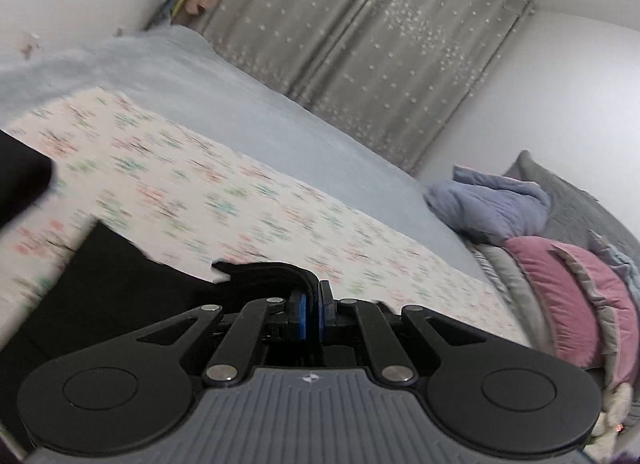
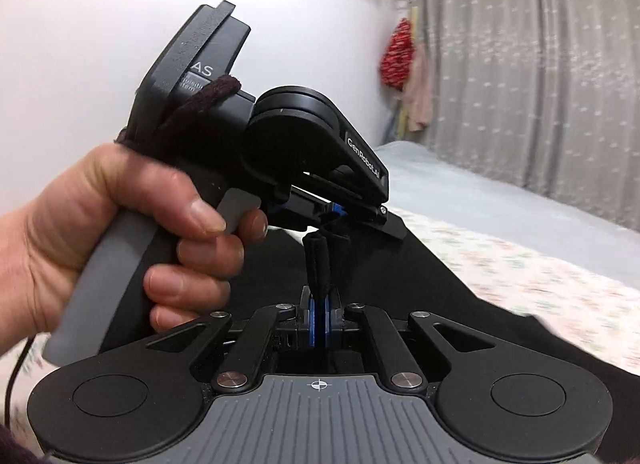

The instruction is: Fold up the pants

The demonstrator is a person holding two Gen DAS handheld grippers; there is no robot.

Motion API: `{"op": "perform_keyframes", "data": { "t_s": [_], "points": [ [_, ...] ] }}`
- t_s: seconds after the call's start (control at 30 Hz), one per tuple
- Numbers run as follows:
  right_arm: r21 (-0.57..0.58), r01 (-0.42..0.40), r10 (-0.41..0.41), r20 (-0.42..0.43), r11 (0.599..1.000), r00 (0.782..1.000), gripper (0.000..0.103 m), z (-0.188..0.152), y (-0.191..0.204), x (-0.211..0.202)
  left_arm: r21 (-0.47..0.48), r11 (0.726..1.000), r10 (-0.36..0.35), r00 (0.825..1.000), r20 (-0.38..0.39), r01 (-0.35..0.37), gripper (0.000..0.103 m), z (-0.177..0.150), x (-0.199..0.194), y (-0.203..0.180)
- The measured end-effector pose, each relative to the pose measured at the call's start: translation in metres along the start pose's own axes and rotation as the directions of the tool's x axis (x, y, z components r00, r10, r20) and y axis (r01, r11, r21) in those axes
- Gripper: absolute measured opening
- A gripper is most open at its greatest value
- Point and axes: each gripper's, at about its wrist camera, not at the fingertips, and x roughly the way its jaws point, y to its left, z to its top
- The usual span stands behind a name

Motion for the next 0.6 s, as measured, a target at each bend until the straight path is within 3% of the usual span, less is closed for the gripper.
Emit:
{"op": "perform_keyframes", "data": {
  "t_s": [0.2, 0.33, 0.43, 0.5, 0.53, 0.6],
  "points": [
    [0.042, -0.048, 0.049, -0.016, 0.998, 0.999, 0.004, 0.005, 0.025, 0.027, 0.111, 0.994, -0.014, 1.000, 0.004, 0.014, 0.007, 0.012, -0.009, 0.015],
    [0.106, -0.074, 0.078, -0.039, 0.992, 0.996, 0.004, 0.012, 0.018, 0.051, 0.134, 0.991, 0.028, 0.999, -0.040, -0.022, 0.008, 0.012, -0.001, 0.029],
    [0.117, -0.082, 0.087, -0.044, 0.990, 0.995, 0.005, 0.014, 0.022, 0.056, 0.147, 0.989, 0.005, 0.998, -0.062, 0.004, 0.009, 0.012, -0.003, 0.036],
    [0.132, -0.095, 0.104, -0.064, 0.987, 0.992, 0.005, 0.011, 0.020, 0.061, 0.133, 0.991, 0.032, 0.996, -0.088, -0.020, 0.018, 0.011, 0.001, 0.041],
    [0.152, -0.105, 0.119, -0.083, 0.983, 0.989, 0.005, 0.008, 0.019, 0.063, 0.109, 0.994, 0.035, 0.994, -0.105, -0.024, 0.031, 0.009, 0.003, 0.046],
    [0.187, -0.115, 0.139, -0.120, 0.976, 0.983, 0.005, -0.001, 0.019, 0.063, 0.062, 0.998, 0.028, 0.991, -0.133, -0.020, 0.043, 0.007, 0.007, 0.054]
  ]
}}
